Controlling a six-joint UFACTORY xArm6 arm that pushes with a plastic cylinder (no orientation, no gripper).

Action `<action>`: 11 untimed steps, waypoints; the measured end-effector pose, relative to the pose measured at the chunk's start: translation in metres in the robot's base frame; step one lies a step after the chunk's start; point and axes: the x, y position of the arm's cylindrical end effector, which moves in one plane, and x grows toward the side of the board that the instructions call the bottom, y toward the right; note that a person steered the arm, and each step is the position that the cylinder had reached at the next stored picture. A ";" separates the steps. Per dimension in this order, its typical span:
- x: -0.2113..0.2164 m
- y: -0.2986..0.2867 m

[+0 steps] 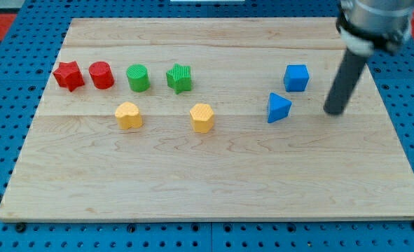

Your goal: Push the blue triangle to the top left of the blue cube

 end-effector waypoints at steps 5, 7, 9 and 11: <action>-0.017 -0.088; -0.085 -0.106; -0.106 -0.115; -0.167 -0.209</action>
